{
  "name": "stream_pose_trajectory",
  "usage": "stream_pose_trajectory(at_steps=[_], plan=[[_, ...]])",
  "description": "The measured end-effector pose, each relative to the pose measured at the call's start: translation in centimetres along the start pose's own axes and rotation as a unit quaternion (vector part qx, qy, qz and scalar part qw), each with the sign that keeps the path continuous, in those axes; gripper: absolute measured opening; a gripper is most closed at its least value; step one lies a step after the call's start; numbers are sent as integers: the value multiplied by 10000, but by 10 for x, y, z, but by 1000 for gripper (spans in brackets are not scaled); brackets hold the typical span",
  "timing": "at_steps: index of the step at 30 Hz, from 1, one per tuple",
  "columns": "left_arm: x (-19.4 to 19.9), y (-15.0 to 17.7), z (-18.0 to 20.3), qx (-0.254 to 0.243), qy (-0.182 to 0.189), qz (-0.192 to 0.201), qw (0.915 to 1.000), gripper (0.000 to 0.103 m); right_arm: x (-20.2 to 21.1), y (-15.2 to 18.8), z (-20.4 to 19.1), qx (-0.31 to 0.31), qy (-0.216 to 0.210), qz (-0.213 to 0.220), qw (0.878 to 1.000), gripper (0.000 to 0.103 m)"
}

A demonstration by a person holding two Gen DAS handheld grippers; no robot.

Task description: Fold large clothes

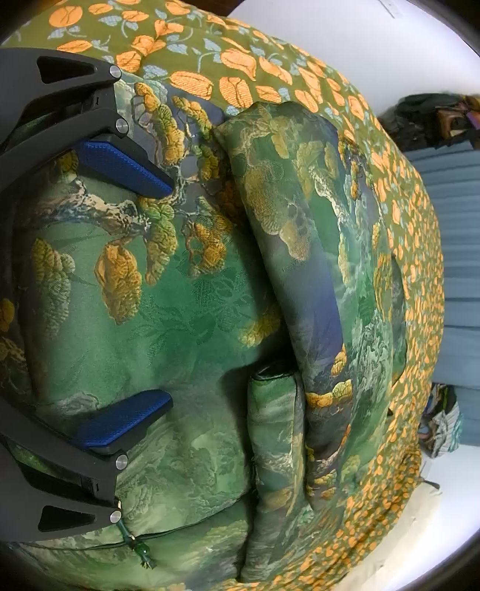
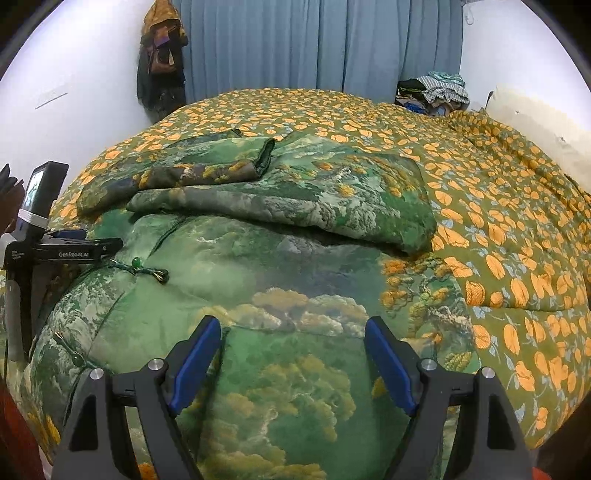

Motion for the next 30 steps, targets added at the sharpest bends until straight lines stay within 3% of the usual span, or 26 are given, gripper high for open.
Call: stream_pose_trajectory(at_steps=[20,30], plan=[[0,0,-1,-4,-10,4,10000,103,-1,4,13,-207,-4,-46,9998,82],[0,0,-1,-5,-14,7,10000,103,-4,7,0,74,-29,-86,9999,82]])
Point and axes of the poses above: each gripper's, at about its wrist camera, not at the fingertips, and x roughly against the way its jaws point, z to its right, y to its underside, the point moved 10 cm from there along -x, roughly the way its jaws point, and after that the axes turned 7 degrees about -z, right-handed, at the moved point
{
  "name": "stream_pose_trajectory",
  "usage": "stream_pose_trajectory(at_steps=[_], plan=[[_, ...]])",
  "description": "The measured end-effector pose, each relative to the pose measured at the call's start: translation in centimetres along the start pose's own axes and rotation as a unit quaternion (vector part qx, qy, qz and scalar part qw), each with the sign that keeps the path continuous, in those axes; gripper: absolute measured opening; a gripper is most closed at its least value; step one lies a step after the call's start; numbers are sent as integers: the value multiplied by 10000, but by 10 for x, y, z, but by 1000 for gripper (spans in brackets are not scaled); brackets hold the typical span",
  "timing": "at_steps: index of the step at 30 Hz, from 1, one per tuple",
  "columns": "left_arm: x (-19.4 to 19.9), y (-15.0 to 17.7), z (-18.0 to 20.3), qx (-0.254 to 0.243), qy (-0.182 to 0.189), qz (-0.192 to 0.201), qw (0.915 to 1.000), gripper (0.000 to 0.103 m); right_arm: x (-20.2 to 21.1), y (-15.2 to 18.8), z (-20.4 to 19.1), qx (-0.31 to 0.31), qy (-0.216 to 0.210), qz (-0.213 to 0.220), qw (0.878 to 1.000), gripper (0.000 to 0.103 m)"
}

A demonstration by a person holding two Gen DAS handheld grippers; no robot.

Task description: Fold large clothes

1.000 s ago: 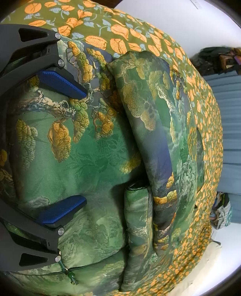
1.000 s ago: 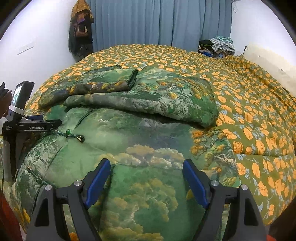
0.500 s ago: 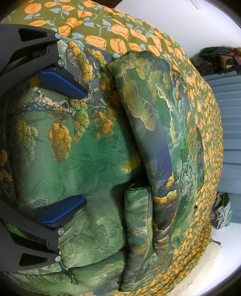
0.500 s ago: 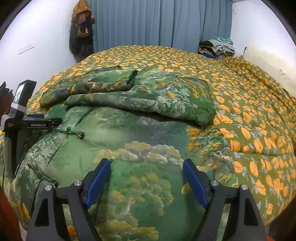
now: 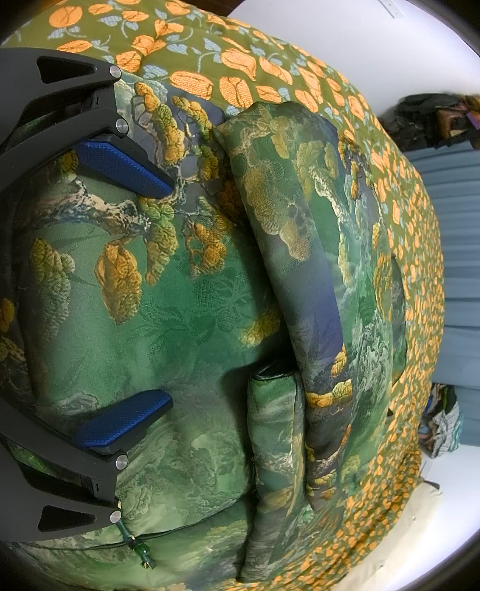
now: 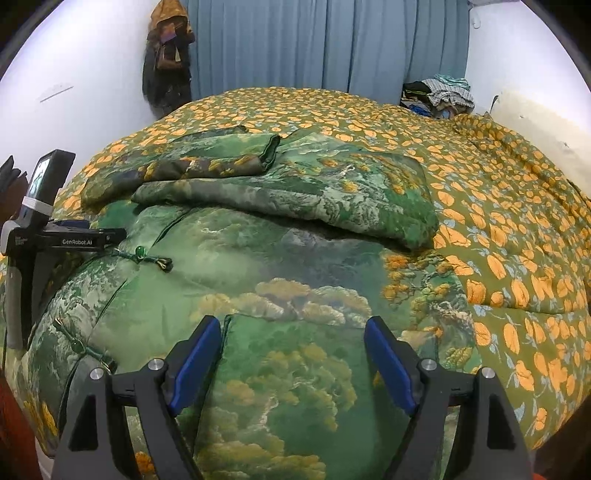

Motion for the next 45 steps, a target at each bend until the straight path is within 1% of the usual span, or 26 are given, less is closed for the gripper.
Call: stream_pose_trajectory(at_steps=[11,19,28,45], plan=[[0,0,0,-1,-5,3,10000,103,-1,1,-4,68,-17,-14,10000,82],[0,0,0,-1,-7,5,10000,103,0,0,0,-48,-18,-10,10000,82],[0,0,0,-2,-10,7,10000,103,-1,1,-1,34,-23,-28,10000,82],[0,0,0,-2,-14,11,10000,103,-4,0,-1,-1,-25,-35,10000,82]])
Point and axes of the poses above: each gripper's, at about its wrist camera, not at the fingertips, and x roughly against the way its jaws point, z to its right, y to its underside, the point moved 10 cm from there along -x, roughly the way its jaws point, and after that the axes turned 7 degrees about -z, right-handed, at the moved point
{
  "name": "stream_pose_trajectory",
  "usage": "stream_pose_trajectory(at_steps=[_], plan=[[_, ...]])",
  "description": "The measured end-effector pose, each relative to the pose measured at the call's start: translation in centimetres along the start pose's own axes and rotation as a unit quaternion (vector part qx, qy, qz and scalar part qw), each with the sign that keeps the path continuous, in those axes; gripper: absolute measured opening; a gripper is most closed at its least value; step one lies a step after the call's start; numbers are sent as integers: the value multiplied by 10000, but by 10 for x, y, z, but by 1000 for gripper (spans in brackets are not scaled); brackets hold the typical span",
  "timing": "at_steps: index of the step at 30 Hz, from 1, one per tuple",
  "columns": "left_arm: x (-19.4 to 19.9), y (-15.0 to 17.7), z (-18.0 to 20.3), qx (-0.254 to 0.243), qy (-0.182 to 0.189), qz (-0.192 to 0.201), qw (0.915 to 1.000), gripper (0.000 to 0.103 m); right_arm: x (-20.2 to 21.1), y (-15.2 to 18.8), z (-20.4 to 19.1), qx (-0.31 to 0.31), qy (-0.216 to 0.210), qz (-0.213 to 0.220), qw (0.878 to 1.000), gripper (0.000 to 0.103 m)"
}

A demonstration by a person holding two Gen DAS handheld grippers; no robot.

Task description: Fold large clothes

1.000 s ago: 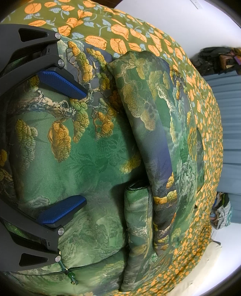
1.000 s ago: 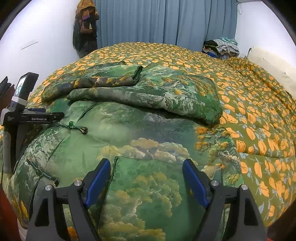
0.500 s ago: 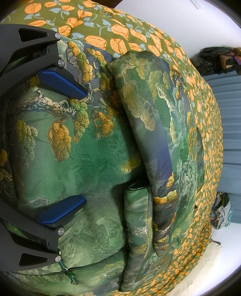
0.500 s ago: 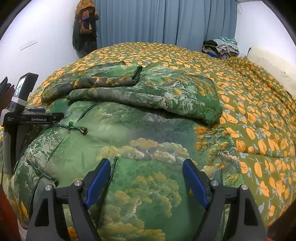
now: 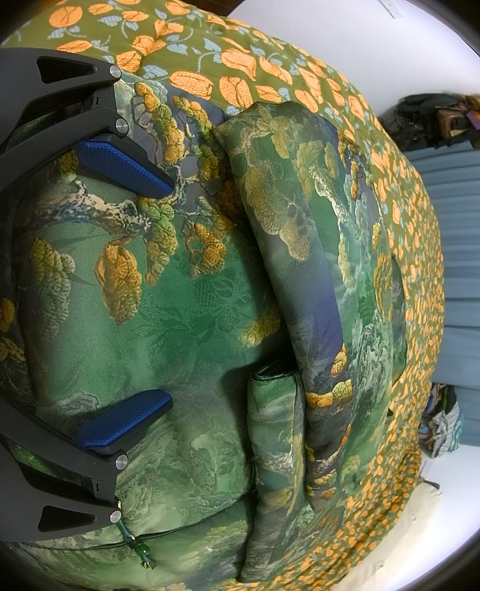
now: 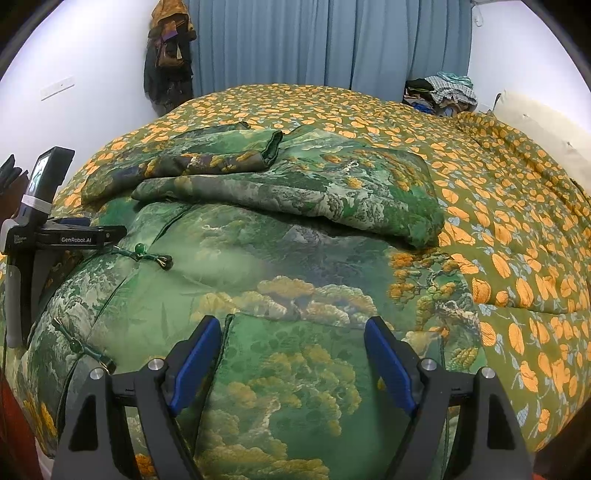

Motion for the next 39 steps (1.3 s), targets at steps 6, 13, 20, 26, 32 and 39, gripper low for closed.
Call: stream_pose_trajectory(at_steps=[6,13,20,26,32,39], plan=[[0,0,0,-1,0,-1,10000,103,-3,1,0,-10,-7,-38,10000,82],[0,0,0,0,-1,0,10000,103,-3,0,-4,74,-4,-17,10000,82],[0,0,0,-1,-5,3,10000,103,-5,1,-7,100,-14,-19,9999,82],[0,0,0,-1,-8,5,10000,103,-3,0,-6,87,-27,-6,10000,82],[0,0,0,-2,-11,8,10000,103,6,-2,8,-60,51,133,9999,82],[0,0,0,-3,-14,10,10000,103,2,4,31,-447,98,19,9989,82]])
Point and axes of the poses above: each gripper's, at about its wrist camera, not at the fingertips, and x roughly against the way its jaws point, z to its right, y to its underside, the point moved 10 cm from there along -x, roughly the way its jaws point, and after that the axes turned 7 degrees about -z, right-handed, at the moved point
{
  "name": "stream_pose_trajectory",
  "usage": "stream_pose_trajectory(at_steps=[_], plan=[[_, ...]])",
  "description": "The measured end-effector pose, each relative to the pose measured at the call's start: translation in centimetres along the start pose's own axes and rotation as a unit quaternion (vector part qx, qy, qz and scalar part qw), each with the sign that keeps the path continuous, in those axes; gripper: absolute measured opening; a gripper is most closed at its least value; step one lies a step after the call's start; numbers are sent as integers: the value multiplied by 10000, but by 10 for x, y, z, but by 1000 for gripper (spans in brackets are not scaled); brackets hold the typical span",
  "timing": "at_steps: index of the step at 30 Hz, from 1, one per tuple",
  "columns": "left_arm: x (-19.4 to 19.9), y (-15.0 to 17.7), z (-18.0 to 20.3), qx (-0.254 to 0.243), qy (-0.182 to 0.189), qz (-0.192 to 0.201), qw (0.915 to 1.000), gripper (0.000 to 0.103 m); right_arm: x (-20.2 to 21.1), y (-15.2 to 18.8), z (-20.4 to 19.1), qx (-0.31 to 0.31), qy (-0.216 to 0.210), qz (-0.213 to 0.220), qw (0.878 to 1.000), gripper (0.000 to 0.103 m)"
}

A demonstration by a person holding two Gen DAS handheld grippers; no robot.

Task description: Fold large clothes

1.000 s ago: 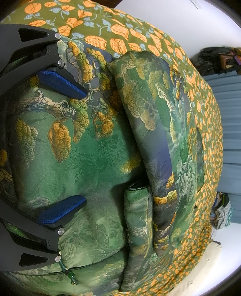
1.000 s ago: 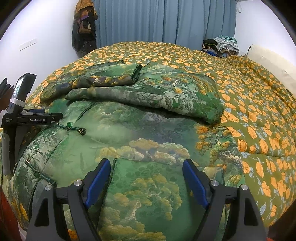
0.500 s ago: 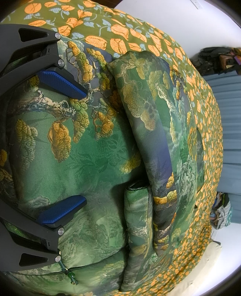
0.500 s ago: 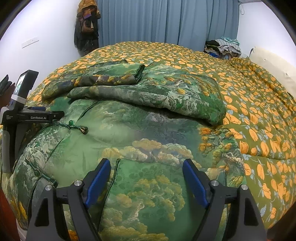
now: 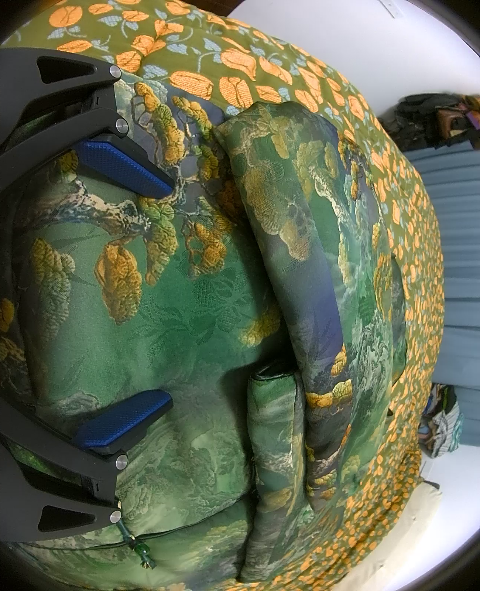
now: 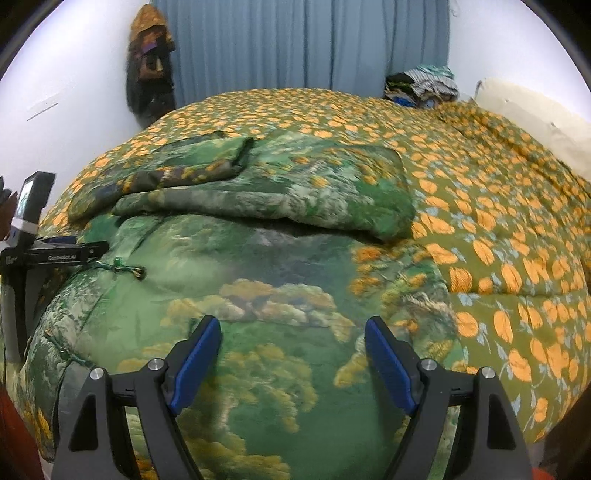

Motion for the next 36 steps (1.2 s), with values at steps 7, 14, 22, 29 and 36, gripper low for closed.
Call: stream_pose_trajectory(at_steps=[7,14,22,29,36], plan=[[0,0,0,-1,-4,2,10000,103,5,-7,4,-9,92,140,9999,82],[0,0,0,-1,-7,5,10000,103,3,-6,10,-88,73,98,9999,82],[0,0,0,-2,-11,8,10000,103,7,-5,16,-134,83,148,9998,82],[1,0,0,-3,-15,11,10000,103,9,-6,25,-215,151,165,9995,82],[0,0,1,-17,-43,11,10000,103,41,-21,65,-477,308,51,9984,82]])
Point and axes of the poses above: each gripper's, at about its wrist camera, not at the fingertips, and x roughly against the way its jaws point, z to its right, y to its underside, the point moved 10 cm from there along -x, roughly the way its jaws point, and after that the axes turned 7 degrees about -z, right-handed, at the moved point
